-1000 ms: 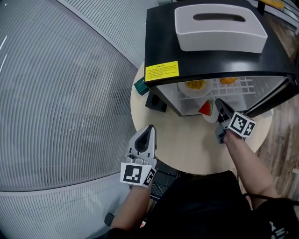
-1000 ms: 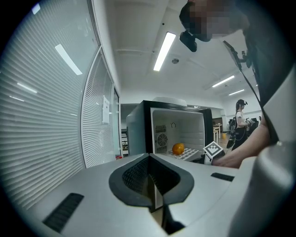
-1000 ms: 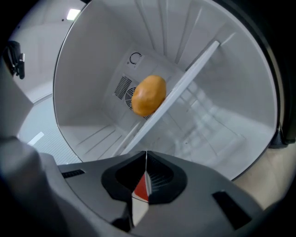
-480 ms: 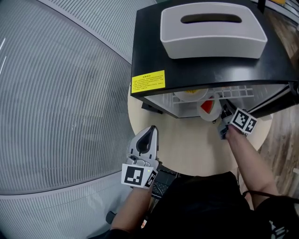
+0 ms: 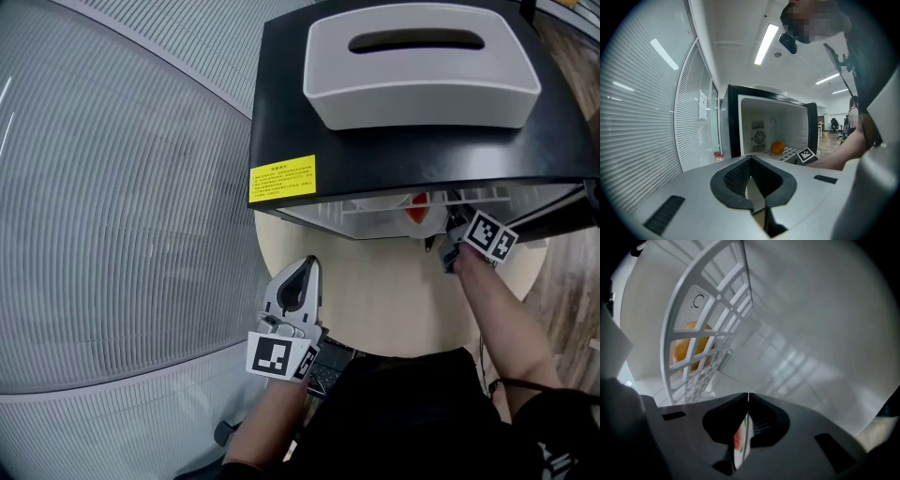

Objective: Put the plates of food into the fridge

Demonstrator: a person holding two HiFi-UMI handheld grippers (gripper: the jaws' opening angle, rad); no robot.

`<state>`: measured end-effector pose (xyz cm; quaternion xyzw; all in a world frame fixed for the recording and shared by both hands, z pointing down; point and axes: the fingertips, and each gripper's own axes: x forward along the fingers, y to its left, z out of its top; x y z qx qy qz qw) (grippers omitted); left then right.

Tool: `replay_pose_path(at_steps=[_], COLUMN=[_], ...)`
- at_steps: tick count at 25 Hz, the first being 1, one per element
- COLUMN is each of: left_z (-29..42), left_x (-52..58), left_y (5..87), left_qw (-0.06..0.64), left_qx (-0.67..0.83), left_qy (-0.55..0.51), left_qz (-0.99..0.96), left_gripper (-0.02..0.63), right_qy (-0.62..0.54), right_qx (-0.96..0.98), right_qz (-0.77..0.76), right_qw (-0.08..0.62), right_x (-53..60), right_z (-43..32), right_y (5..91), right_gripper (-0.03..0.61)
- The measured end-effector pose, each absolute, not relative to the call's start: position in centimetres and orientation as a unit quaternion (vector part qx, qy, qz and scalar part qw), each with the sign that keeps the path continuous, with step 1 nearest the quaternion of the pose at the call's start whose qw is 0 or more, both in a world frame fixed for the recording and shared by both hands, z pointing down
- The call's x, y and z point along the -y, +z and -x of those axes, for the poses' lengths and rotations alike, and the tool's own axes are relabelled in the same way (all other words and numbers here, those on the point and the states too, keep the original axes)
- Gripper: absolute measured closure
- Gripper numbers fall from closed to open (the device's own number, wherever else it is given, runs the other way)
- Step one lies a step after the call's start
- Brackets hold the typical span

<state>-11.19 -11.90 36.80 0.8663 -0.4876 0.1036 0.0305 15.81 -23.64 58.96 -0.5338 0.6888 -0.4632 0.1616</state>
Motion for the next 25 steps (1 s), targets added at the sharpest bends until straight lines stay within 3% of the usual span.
replay_pose_path(at_steps=[18, 25], left_z=[12.1, 12.6], left_x=[13.2, 13.9], left_y=[38.4, 38.5], left_qw=[0.046, 0.046], left_qx=[0.498, 0.489], left_qy=[0.119, 0.116], left_qz=[-0.858, -0.863], left_gripper=[0.607, 0.608], right_qy=[-0.445, -0.441], right_qx=[-0.693, -0.675], right_qz=[0.559, 0.584], right_qw=[0.095, 0.098], right_x=[25.1, 25.0], right_z=[-16.3, -16.8], right_y=[61.8, 61.9], right_gripper=[0.563, 0.563])
